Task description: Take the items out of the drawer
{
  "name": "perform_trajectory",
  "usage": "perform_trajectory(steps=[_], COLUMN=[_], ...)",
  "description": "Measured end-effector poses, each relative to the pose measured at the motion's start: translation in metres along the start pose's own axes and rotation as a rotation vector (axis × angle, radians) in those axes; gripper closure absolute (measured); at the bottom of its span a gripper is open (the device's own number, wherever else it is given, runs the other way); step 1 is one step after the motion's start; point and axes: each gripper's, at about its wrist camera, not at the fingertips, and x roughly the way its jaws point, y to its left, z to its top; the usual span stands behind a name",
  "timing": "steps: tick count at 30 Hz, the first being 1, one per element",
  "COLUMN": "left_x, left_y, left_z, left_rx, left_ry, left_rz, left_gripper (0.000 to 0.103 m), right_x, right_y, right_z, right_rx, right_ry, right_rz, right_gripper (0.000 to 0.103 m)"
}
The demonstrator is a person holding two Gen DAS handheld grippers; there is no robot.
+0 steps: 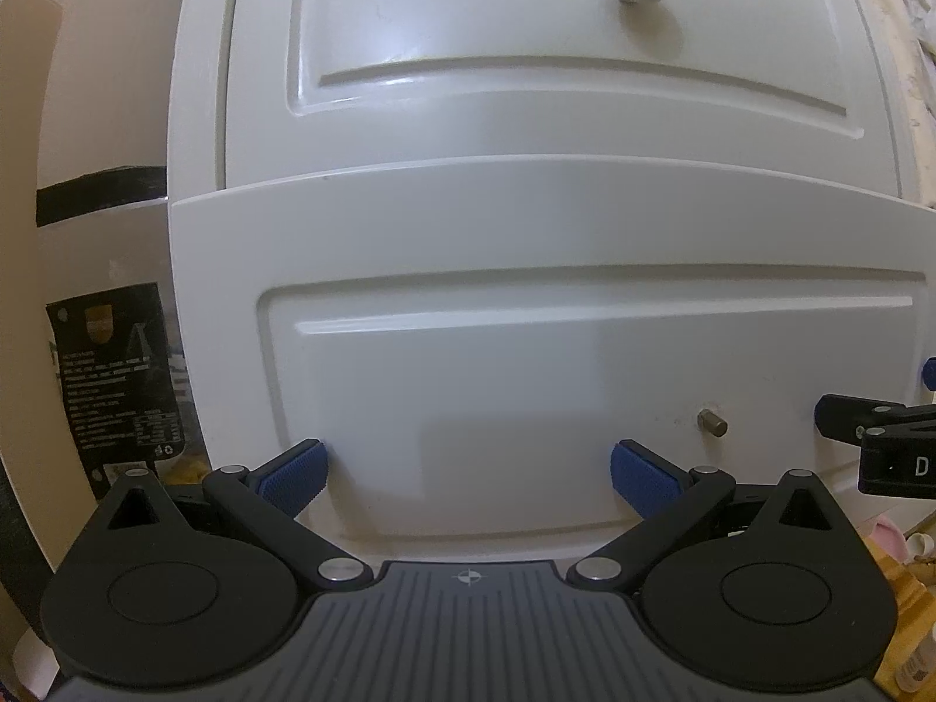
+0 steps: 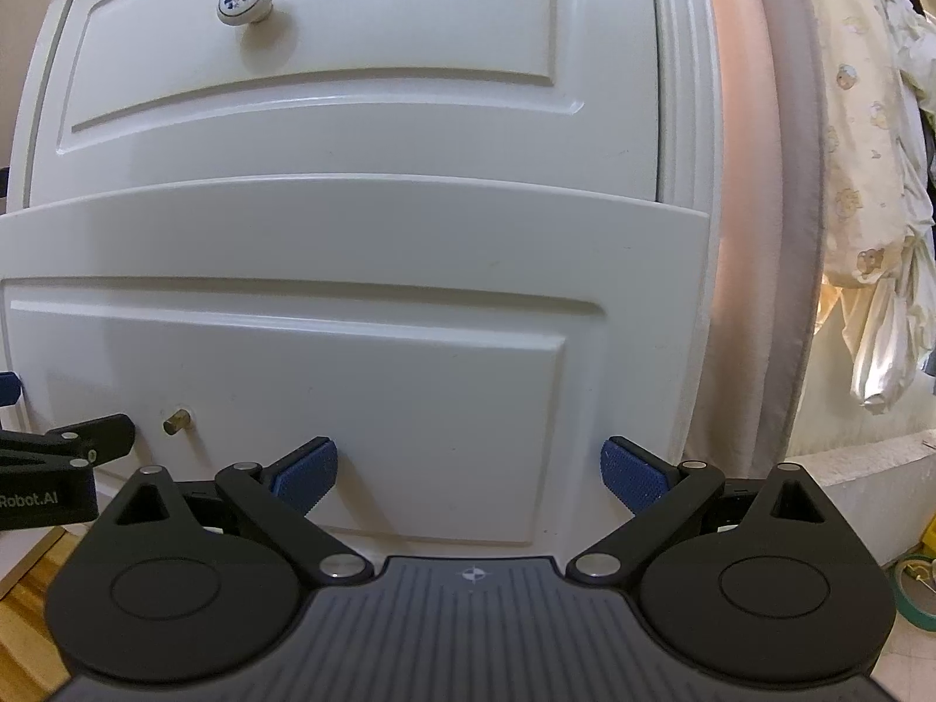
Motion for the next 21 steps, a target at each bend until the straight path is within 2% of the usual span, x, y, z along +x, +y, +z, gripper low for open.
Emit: perform_trajectory(steps=[21], left_x=[0.019], left_y=[-0.003], left_z=[0.008], left_rx=[-0.003], left_ry=[0.012], left_rz=[-0.006], left_gripper=[0.0], right_x=[0.019], right_y=[-0.003], right_z=[0.001], right_rx=[-0.014], right_ry=[-0.004], right_rz=[-0.002], right_gripper=[0.0])
